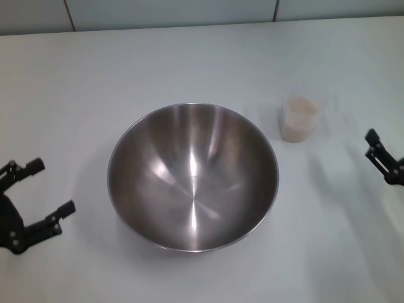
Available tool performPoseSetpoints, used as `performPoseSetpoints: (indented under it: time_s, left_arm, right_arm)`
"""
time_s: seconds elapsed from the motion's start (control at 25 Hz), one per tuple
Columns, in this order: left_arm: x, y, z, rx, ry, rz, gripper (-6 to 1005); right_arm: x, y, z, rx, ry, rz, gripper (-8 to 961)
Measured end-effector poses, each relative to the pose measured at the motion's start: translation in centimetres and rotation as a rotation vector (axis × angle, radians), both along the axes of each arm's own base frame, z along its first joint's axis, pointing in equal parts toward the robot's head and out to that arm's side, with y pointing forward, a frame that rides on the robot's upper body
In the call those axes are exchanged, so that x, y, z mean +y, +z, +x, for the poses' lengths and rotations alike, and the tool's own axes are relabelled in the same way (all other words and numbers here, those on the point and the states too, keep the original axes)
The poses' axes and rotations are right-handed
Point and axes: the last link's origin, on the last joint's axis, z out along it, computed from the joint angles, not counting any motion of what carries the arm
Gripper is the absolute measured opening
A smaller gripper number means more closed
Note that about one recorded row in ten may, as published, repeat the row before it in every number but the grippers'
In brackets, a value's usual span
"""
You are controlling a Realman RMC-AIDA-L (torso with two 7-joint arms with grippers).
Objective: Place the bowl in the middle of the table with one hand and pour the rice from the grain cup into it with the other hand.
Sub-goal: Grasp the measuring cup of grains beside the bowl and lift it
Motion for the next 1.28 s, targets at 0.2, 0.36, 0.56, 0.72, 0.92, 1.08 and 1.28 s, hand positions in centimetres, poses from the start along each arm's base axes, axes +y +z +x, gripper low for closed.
performPoseSetpoints:
  time_s: [0.2,0.36,0.56,0.72,0.92,1.08,1.28]
  left_arm:
    - [-0.9,-0.8,-0.5,0.003,0.025,-0.056,864]
    - [-1.2,-1.4,-0.5,0.010,0.032,-0.079,864]
    - [-1.3,-1.9,-0.6,0.010,0.047,-0.093,864]
    - [-1.3,-2.0,-0.6,0.012,0.053,-0.098,864]
    - [-1.1,-2.2,-0.6,0.018,0.055,-0.100,864]
    - [-1.1,-2.5,-0.4,0.011,0.056,-0.123,864]
    - [-1.1,-2.7,-0.4,0.022,0.052,-0.151,863]
  right_arm:
    - [2.9,-1.2,-0.6,-0.032,-0.021,-0.055,826]
    - [4.8,-1.8,-1.5,-0.065,-0.027,-0.058,825]
    - [6.2,-2.3,-1.9,-0.095,-0.045,-0.070,824]
    - [7.0,-2.4,-1.9,-0.100,-0.063,-0.084,823]
    - [7.4,-2.5,-2.0,-0.103,-0.068,-0.092,822]
    - [7.7,-2.5,-1.9,-0.103,-0.080,-0.094,821]
    - [7.8,-2.3,-1.9,-0.095,-0.090,-0.077,820]
